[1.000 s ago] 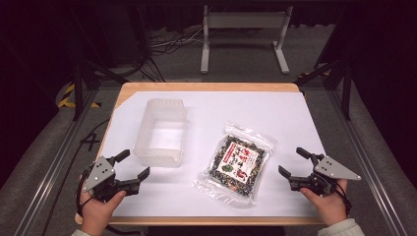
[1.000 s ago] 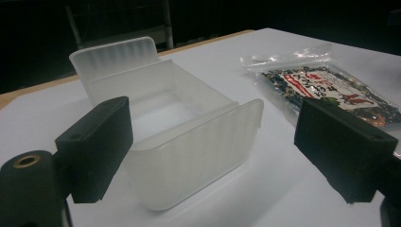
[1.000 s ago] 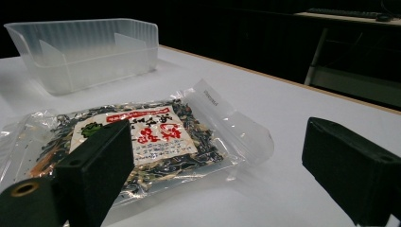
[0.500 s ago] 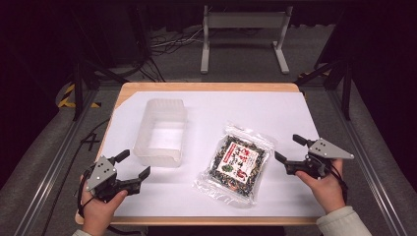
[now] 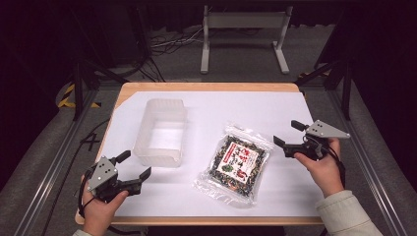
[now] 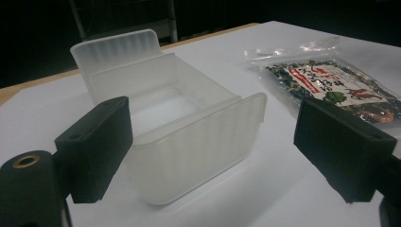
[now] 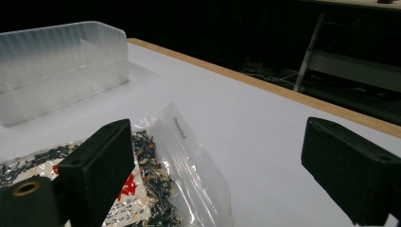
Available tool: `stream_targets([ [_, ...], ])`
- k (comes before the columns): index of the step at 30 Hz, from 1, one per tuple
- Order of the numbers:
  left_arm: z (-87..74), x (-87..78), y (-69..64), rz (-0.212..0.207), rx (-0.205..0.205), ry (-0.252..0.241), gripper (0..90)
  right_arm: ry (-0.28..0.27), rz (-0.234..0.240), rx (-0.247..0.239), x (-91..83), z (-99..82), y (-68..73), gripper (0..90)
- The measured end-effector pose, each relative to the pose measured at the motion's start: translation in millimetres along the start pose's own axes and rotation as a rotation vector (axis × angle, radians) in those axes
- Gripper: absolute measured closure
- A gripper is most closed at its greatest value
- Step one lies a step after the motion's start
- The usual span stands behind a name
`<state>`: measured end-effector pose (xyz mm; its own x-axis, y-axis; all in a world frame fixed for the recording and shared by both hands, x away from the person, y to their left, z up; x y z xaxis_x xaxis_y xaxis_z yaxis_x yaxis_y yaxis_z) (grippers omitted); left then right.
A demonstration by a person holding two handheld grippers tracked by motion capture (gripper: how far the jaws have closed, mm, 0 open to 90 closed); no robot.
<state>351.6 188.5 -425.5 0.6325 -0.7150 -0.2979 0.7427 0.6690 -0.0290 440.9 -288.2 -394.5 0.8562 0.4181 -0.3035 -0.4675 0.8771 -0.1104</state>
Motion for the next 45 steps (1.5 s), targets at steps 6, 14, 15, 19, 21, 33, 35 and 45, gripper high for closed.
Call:
stream_targets([
  [6, -1.5, -0.2, 1.3, 0.012, 0.007, 0.013, 13.2, 0.037, 0.003, 0.021, 14.9, -1.4, -5.6, 16.4],
  [14, -1.7, 0.9, -0.7, 0.014, 0.020, 0.017, 13.2, 0.076, 0.003, 0.106, 35.8, -12.3, -13.7, 15.9],
  [15, -1.6, 1.1, -1.0, 0.012, 0.019, 0.016, 13.2, 0.080, -0.002, 0.104, 40.5, -14.6, -15.9, 15.9],
  [19, -2.0, 1.2, -0.8, 0.010, 0.014, 0.015, 13.2, 0.098, -0.005, 0.106, 47.5, -19.7, -16.2, 15.8],
  [21, -2.1, 1.3, -0.5, 0.011, 0.016, 0.015, 13.1, 0.117, -0.007, 0.108, 52.9, -24.8, -16.6, 15.4],
  [33, -2.3, 1.4, -0.7, 0.012, 0.018, 0.014, 13.1, 0.225, 0.033, 0.151, 58.9, -47.1, -8.1, 23.9],
  [35, -2.3, 1.4, -1.2, 0.011, 0.016, 0.015, 13.1, 0.255, 0.022, 0.140, 59.3, -52.0, -7.2, 27.6],
  [45, -2.5, 0.9, -0.2, 0.015, 0.015, 0.014, 13.2, 0.302, 0.062, 0.144, 63.2, -63.2, -1.4, 42.9],
])
Point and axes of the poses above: each handheld gripper's, and its own axes: x roughly forward along the jaws, z roughly out of its top, y roughly to its left, the point moved 7 cm from there along x, roughly forward along the jaws, and after that the axes turned 9 degrees about -z, right-handed, at the moved point
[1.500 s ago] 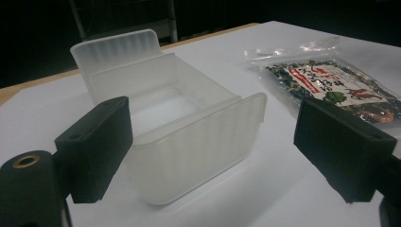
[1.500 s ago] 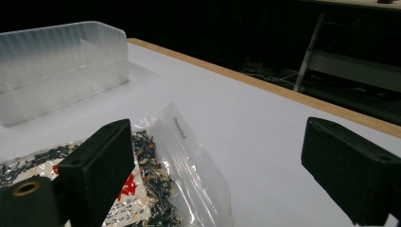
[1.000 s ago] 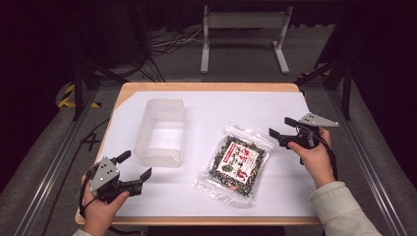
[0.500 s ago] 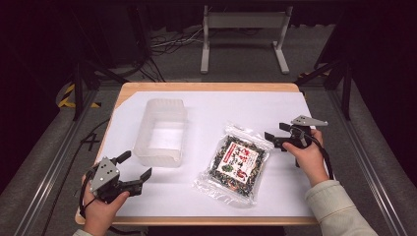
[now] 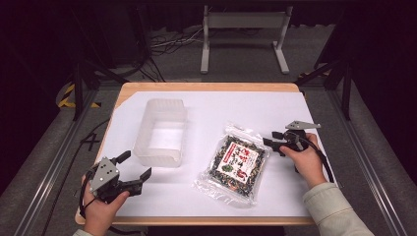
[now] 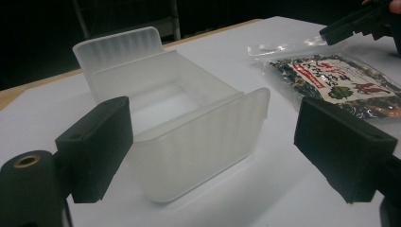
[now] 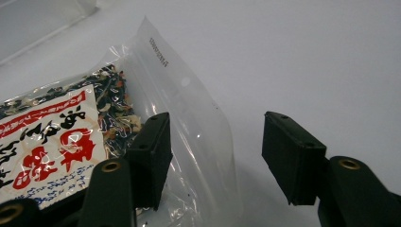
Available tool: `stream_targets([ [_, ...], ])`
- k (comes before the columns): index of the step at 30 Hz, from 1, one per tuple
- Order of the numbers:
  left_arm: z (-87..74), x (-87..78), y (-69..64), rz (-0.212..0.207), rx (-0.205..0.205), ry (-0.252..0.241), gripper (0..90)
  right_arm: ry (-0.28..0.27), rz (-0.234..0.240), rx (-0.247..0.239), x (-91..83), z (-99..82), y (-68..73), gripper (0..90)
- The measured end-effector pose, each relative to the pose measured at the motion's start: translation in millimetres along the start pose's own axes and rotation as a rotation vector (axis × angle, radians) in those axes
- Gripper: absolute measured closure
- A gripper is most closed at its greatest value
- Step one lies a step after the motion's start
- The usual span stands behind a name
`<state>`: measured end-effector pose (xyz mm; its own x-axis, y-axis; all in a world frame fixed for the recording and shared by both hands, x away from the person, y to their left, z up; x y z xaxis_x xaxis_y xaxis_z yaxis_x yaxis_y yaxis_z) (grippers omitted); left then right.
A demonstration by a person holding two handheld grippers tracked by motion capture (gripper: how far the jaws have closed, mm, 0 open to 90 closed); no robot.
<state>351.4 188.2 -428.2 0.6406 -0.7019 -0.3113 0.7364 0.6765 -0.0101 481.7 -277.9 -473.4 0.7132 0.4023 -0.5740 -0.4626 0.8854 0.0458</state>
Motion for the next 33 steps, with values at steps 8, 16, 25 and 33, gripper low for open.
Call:
stream_targets([
  [8, -0.2, 0.7, -0.9, 0.002, 0.006, 0.002, 12.9, 0.062, 0.037, 0.034, 5.5, -9.4, 2.6, 41.8],
  [16, -0.7, 1.4, -1.1, 0.000, 0.006, 0.006, 12.8, 0.098, 0.069, 0.100, 3.1, -12.1, 4.9, 46.3],
  [25, -1.0, 1.9, -1.1, -0.002, 0.005, 0.006, 12.7, 0.135, 0.093, 0.117, 0.6, -14.5, 7.7, 58.9],
  [33, -1.0, 2.1, -1.4, -0.003, 0.007, 0.007, 12.5, 0.146, 0.106, 0.080, -2.7, -13.3, 9.3, 72.8],
])
Point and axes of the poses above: each handheld gripper's, and its own axes: x roughly forward along the jaws, z roughly out of its top, y roughly to its left, the point moved 7 cm from there along x, roughly forward along the jaws, and after that the axes turned 9 degrees about -z, right-handed, at the moved point
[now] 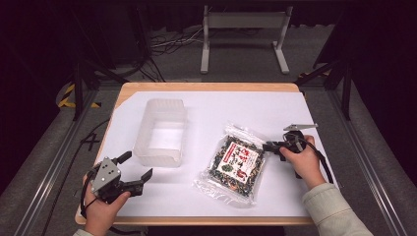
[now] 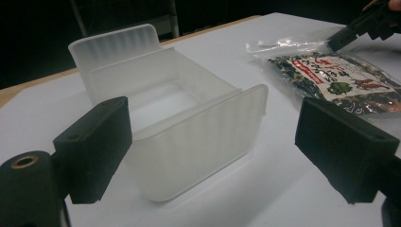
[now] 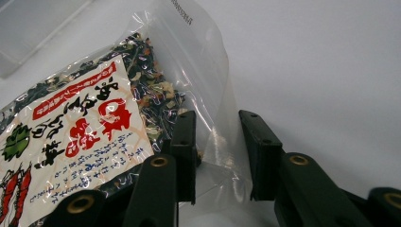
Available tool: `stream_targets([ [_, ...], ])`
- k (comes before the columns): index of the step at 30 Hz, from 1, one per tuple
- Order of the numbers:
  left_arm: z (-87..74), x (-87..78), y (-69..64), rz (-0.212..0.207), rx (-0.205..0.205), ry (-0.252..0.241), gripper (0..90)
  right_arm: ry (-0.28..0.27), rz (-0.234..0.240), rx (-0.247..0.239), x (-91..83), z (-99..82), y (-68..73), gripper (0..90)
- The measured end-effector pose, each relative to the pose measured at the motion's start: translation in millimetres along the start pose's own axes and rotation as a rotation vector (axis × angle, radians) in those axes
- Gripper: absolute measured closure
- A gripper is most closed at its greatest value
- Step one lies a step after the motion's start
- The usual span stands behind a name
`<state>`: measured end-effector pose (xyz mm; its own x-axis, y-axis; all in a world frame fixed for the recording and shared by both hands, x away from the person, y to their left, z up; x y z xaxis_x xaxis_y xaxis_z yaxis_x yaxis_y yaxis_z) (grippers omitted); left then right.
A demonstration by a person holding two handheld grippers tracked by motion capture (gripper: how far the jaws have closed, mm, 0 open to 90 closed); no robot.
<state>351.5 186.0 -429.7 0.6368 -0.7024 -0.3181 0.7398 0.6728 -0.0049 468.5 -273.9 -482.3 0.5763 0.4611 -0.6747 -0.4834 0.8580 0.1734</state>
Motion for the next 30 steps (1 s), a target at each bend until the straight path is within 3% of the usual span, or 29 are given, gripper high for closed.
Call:
stream_targets([
  [5, 0.0, 0.0, 0.1, 0.001, 0.001, 0.000, 12.5, -0.012, -0.007, -0.007, -2.5, 1.4, -1.2, 82.4],
  [18, 0.2, 0.3, -0.1, -0.002, 0.000, 0.000, 12.5, -0.037, -0.032, -0.028, -7.7, 5.6, 1.0, 88.7],
  [24, 1.3, 1.1, -0.6, -0.006, -0.009, -0.004, 11.6, -0.091, -0.014, -0.015, -20.1, 15.2, 4.1, 89.9],
  [30, 4.6, 4.9, -6.3, -0.054, -0.032, -0.004, 7.6, -0.146, 0.005, -0.031, -36.0, 29.4, 12.1, 89.9],
])
Point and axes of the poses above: each handheld gripper's, and its own axes: x roughly forward along the jaws, z roughly out of its top, y roughly to its left, the point moved 7 cm from there along x, roughly forward along the jaws, and after that the axes turned 9 degrees about -z, right-handed, at the moved point
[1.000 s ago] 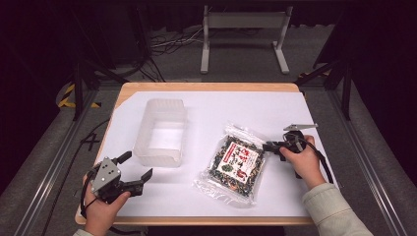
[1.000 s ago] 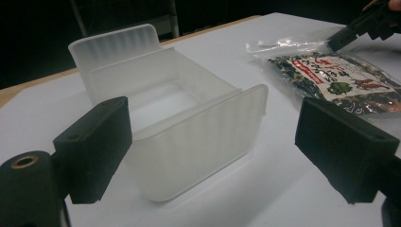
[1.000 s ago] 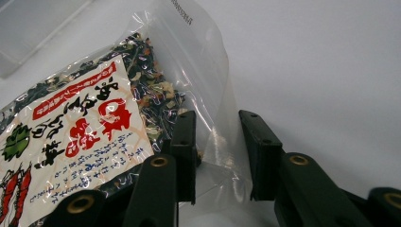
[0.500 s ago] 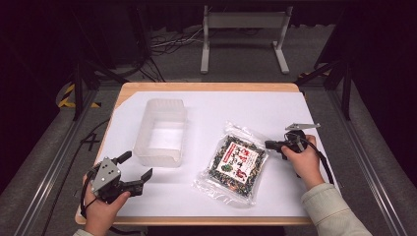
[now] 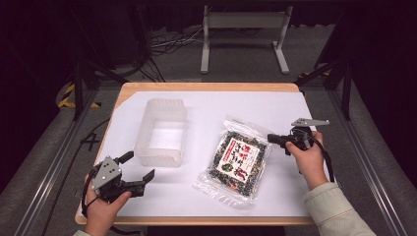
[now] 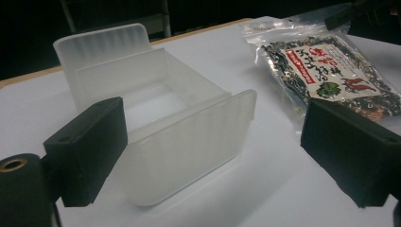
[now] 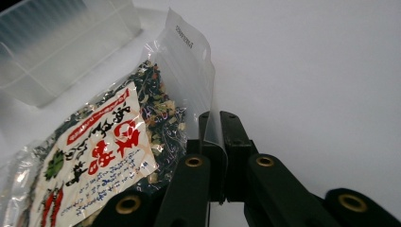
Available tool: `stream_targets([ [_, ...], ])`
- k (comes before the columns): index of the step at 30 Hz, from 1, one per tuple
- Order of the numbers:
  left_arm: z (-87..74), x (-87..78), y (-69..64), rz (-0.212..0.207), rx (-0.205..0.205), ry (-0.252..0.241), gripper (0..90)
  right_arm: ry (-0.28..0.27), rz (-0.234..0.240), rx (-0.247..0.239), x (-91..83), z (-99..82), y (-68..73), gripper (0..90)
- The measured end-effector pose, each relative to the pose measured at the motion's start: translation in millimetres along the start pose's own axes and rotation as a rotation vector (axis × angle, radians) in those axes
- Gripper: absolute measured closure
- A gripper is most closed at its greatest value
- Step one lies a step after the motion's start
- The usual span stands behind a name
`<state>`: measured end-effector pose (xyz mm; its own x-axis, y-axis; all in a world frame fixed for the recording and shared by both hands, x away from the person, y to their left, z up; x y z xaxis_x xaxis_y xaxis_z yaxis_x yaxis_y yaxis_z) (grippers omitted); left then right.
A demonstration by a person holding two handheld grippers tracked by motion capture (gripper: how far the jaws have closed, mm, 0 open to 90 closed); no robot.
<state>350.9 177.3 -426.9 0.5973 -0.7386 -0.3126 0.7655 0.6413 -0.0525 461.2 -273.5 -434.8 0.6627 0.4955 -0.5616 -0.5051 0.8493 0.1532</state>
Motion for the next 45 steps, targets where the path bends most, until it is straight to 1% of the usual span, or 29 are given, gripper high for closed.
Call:
stream_targets([
  [2, 1.5, 2.1, -2.8, -0.017, -0.006, -0.001, 6.5, -0.020, 0.012, -0.001, -5.9, 6.9, 3.3, 90.0],
  [3, 2.1, 2.9, -3.7, -0.026, -0.006, -0.003, 5.0, -0.043, 0.011, -0.012, -12.5, 14.4, 6.1, 90.0],
  [4, 2.8, 4.0, -5.4, -0.041, -0.014, -0.004, 5.0, -0.043, 0.011, -0.012, -12.5, 14.4, 6.1, 90.0],
  [6, 4.2, 5.9, -8.4, -0.059, -0.029, -0.007, 4.1, -0.067, 0.015, -0.019, -19.7, 22.3, 9.1, 90.0],
  [8, 5.2, 6.7, -9.8, -0.069, -0.019, 0.006, 4.9, -0.096, 0.020, -0.031, -27.4, 30.4, 12.1, 90.0],
  [9, 5.6, 7.2, -11.0, -0.078, -0.012, 0.011, 8.4, -0.123, 0.039, -0.038, -35.1, 37.7, 17.1, 90.0],
  [10, 5.7, 7.5, -12.8, -0.088, -0.002, 0.021, 8.7, -0.136, 0.045, -0.047, -38.9, 41.0, 20.4, 90.0],
  [11, 5.7, 7.7, -14.2, -0.091, 0.007, 0.029, 8.7, -0.136, 0.045, -0.047, -38.9, 41.0, 20.4, 90.0],
  [15, 8.0, 9.9, -17.6, -0.115, 0.006, 0.029, 11.0, -0.193, 0.066, -0.109, -55.4, 55.7, 36.6, 90.0],
  [17, 8.9, 10.4, -17.6, -0.117, 0.006, 0.033, 11.8, -0.218, 0.077, -0.132, -61.8, 62.7, 43.8, 90.0],
  [19, 10.3, 10.7, -17.4, -0.116, 0.007, 0.029, 15.6, -0.240, 0.080, -0.155, -67.2, 69.5, 49.9, 90.0],
  [21, 12.5, 11.0, -16.2, -0.114, 0.004, 0.018, 16.1, -0.256, 0.087, -0.173, -72.2, 75.6, 55.5, 90.0],
  [22, 13.7, 11.0, -15.0, -0.111, 0.009, 0.012, 16.2, -0.265, 0.090, -0.180, -74.6, 78.5, 58.1, 90.0],
  [26, 16.5, 10.5, -12.8, -0.107, 0.004, 0.001, 16.2, -0.299, 0.098, -0.217, -86.3, 90.8, 68.7, 90.0],
  [28, 17.4, 10.4, -13.1, -0.115, -0.006, -0.004, 16.6, -0.310, 0.104, -0.228, -90.8, 95.3, 72.7, 90.0],
  [29, 17.5, 10.3, -13.7, -0.120, -0.011, -0.004, 17.3, -0.315, 0.115, -0.230, -93.2, 97.7, 75.1, 90.0],
  [31, 18.2, 10.1, -13.2, -0.113, -0.005, -0.009, 16.9, -0.327, 0.134, -0.236, -97.7, 102.2, 79.3, 90.0],
  [33, 18.8, 9.7, -12.5, -0.108, -0.009, -0.013, 16.2, -0.334, 0.137, -0.258, -101.6, 106.4, 82.6, 90.0],
  [36, 20.0, 9.7, -11.3, -0.105, -0.016, -0.027, 15.1, -0.340, 0.129, -0.283, -107.4, 112.1, 86.5, 90.0],
  [39, 20.3, 10.0, -11.8, -0.114, -0.022, -0.017, 15.0, -0.349, 0.124, -0.298, -112.1, 116.4, 88.8, 90.0],
  [40, 20.6, 10.4, -11.9, -0.119, -0.019, -0.013, 15.2, -0.351, 0.120, -0.303, -113.8, 117.9, 89.0, 90.0],
  [42, 21.7, 11.9, -13.4, -0.127, -0.021, -0.014, 15.2, -0.361, 0.121, -0.309, -117.1, 120.6, 89.8, 90.0],
  [43, 23.0, 12.8, -13.7, -0.129, -0.014, -0.017, 15.2, -0.364, 0.126, -0.312, -118.5, 121.6, 90.3, 90.0],
  [45, 24.1, 13.7, -15.0, -0.133, -0.020, -0.019, 14.8, -0.367, 0.128, -0.316, -119.8, 122.5, 90.8, 90.0],
])
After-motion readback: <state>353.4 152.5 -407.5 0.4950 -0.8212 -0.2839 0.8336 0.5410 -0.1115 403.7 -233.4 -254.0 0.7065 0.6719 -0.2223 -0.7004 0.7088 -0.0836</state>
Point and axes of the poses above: each handheld gripper's, and its own axes: x roughly forward along the jaws, z roughly out of its top, y roughly to its left, the point moved 7 cm from there along x, roughly forward along the jaws, and after that the axes turned 9 degrees about -z, right-handed, at the moved point
